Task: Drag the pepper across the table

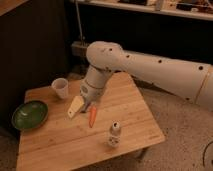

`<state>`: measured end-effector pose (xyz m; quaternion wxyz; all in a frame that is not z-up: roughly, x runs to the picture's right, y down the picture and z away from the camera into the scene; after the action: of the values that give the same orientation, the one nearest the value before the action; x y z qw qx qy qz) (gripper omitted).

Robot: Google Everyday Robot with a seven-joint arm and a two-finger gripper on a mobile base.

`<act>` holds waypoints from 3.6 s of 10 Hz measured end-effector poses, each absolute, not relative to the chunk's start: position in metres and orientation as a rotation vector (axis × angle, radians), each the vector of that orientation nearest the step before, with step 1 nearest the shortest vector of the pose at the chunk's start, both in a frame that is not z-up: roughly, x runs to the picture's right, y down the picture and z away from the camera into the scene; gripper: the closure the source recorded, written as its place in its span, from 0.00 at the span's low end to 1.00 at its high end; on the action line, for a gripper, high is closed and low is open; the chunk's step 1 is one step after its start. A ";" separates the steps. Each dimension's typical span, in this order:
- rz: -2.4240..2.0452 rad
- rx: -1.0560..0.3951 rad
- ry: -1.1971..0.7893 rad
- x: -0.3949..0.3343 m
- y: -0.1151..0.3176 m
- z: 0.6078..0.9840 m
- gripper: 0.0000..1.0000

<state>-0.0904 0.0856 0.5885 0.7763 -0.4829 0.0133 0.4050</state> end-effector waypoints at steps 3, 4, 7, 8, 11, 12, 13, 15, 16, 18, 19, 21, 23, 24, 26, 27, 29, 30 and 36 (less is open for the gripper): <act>0.876 -1.045 0.029 -0.090 0.086 0.588 0.20; 0.876 -1.045 0.029 -0.090 0.086 0.588 0.20; 0.916 -1.001 0.069 -0.089 0.081 0.594 0.20; 0.963 -0.937 0.122 -0.089 0.075 0.603 0.20; 1.120 -0.806 0.254 -0.073 0.056 0.644 0.20; 1.158 -0.785 0.280 -0.067 0.051 0.657 0.20; 1.200 -0.772 0.292 -0.062 0.049 0.673 0.20; 1.257 -0.733 0.320 -0.060 0.054 0.692 0.20; 1.320 -0.679 0.351 -0.067 0.056 0.700 0.20; 1.378 -0.626 0.363 -0.073 0.059 0.711 0.20; 1.387 -0.623 0.366 -0.080 0.060 0.720 0.20; 1.390 -0.623 0.363 -0.081 0.059 0.720 0.20; 1.388 -0.622 0.364 -0.080 0.060 0.719 0.20; 1.393 -0.606 0.358 -0.079 0.059 0.713 0.20; 1.433 -0.510 0.324 -0.064 0.053 0.694 0.20; 1.452 -0.478 0.315 -0.054 0.050 0.690 0.20; 1.472 -0.439 0.315 -0.053 0.049 0.698 0.20; 1.476 -0.427 0.315 -0.055 0.051 0.709 0.20; 1.442 -0.473 0.387 -0.074 0.056 0.807 0.20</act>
<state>-0.0735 0.0560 0.8066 0.7088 -0.2131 0.1745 0.6495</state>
